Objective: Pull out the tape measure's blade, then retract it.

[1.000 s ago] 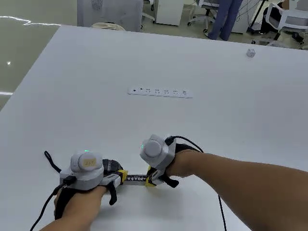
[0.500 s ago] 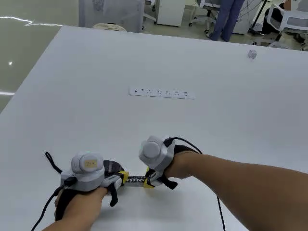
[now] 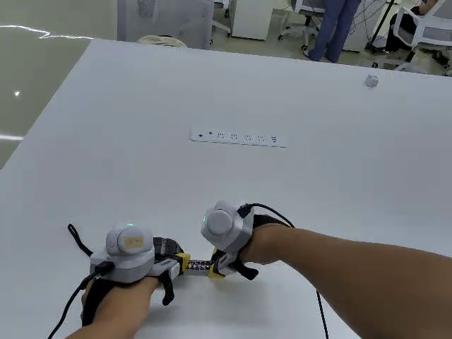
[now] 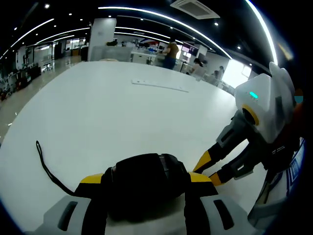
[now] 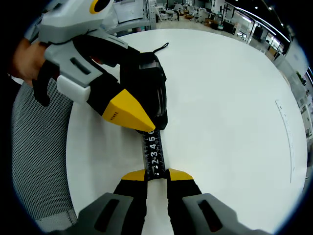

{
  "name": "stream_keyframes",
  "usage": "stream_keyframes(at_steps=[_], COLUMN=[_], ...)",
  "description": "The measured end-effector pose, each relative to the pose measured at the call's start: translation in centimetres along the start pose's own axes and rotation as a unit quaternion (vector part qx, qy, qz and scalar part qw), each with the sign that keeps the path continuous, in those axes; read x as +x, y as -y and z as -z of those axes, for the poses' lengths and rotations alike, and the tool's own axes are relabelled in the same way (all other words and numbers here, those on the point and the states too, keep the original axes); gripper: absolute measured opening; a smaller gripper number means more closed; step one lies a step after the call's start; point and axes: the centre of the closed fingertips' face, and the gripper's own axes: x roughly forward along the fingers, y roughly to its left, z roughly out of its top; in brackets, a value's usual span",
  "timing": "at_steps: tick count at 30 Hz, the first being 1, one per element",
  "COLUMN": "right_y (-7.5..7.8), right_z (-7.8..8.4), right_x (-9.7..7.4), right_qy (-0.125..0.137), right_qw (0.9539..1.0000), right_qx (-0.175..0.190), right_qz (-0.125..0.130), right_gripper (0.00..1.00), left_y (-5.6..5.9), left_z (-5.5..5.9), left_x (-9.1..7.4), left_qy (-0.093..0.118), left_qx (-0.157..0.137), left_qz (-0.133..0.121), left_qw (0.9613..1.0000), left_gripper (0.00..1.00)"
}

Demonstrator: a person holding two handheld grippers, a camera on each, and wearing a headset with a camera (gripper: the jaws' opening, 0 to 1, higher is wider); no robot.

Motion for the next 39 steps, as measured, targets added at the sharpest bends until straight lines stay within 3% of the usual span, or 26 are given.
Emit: stream_keyframes(at_steps=[39], right_y=[-0.2], right_z=[-1.7], right_x=[0.7], right_qy=[0.019], right_qw=[0.9998], right_qx=[0.001], right_qz=[-0.001], right_gripper=[0.15], left_y=[0.1], left_z=[0.0], left_x=[0.0], left_qy=[0.003], left_qx=[-0.005], left_qz=[0.001], left_qw=[1.0000], left_gripper=[0.61])
